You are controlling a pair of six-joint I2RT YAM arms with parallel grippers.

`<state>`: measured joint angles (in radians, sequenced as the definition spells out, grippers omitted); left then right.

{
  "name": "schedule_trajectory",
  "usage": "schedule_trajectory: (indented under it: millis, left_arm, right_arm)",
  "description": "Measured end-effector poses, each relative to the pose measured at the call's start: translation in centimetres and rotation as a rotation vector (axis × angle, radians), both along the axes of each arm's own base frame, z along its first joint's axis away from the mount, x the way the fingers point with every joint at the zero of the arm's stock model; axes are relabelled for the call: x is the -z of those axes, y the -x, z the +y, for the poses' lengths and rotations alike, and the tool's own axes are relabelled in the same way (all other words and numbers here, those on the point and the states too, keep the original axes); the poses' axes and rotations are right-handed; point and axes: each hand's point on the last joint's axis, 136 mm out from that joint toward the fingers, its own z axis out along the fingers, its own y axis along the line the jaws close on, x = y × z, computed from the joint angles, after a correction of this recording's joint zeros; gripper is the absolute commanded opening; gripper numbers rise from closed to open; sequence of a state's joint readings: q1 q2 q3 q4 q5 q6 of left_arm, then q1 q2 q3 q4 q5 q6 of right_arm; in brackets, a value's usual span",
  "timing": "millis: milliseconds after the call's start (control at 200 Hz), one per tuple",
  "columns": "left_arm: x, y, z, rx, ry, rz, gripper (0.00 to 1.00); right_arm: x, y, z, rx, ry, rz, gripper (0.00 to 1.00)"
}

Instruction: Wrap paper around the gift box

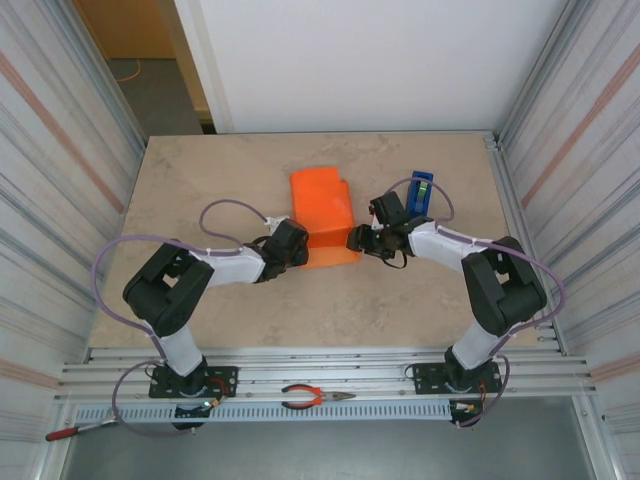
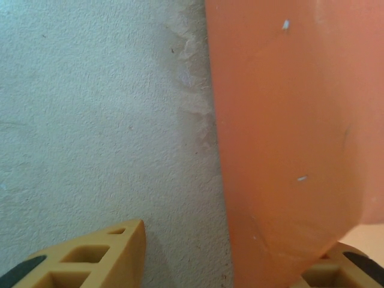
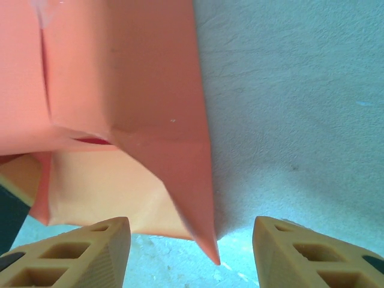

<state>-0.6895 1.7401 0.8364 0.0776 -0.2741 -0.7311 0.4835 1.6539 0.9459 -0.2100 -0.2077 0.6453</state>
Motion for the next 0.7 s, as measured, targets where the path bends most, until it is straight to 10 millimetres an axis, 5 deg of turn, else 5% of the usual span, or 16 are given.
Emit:
schedule_trajectory:
  millis: [346, 526, 696]
  left_arm:
    - [0.0, -0.1, -0.1, 0.0, -0.001, 0.001, 0.46]
    - [0.0, -0.1, -0.1, 0.0, -0.001, 0.001, 0.46]
    - [0.0, -0.1, -0.1, 0.001, -0.001, 0.002, 0.45]
  right_arm:
    - [1.6, 0.0, 0.1, -0.005, 0.009, 0.025, 0.25]
    - [2.8, 0.2, 0.1, -0.008, 0.02, 0.052, 0.2]
    - [2.9, 0.1, 0.2, -0.013, 0.023, 0.052, 0.0]
